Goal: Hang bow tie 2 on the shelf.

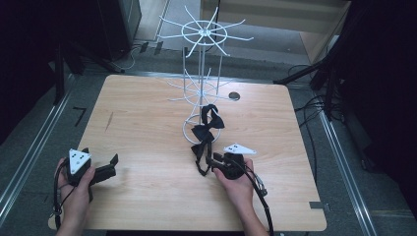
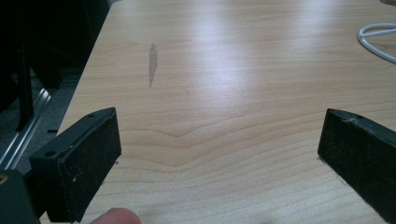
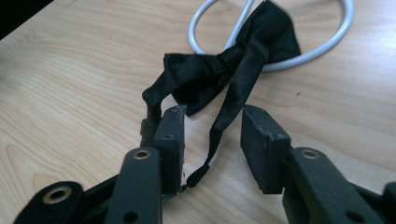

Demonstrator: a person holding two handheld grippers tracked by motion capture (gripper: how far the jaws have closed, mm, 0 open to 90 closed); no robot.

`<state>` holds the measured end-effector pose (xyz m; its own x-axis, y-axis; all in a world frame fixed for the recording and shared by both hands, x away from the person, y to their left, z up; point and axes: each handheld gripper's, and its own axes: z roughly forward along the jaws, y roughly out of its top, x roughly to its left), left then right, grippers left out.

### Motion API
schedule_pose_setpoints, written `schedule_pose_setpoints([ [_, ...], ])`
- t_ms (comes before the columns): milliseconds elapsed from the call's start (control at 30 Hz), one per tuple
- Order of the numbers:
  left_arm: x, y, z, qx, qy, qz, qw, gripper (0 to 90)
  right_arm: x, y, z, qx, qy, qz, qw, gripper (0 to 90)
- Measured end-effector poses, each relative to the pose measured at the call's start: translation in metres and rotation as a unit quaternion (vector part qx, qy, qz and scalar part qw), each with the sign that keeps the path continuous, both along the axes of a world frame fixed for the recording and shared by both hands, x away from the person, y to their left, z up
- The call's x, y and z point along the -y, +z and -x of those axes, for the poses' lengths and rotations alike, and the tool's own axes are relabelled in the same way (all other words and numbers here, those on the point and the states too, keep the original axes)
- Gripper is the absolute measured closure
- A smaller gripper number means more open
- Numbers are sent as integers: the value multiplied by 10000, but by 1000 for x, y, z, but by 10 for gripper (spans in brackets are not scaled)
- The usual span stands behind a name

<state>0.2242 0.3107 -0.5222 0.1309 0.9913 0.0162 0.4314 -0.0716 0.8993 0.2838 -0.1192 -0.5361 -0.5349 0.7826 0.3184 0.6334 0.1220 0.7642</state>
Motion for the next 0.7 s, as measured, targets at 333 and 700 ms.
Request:
schedule_pose_setpoints([
  [333, 0, 0, 0, 1, 5, 0, 10000, 0, -7, -7, 0, -208, 212, 232, 9993, 731],
  [700, 0, 0, 0, -5, -1, -1, 10000, 0, -3, -8, -1, -257, 228, 255, 9991, 879],
])
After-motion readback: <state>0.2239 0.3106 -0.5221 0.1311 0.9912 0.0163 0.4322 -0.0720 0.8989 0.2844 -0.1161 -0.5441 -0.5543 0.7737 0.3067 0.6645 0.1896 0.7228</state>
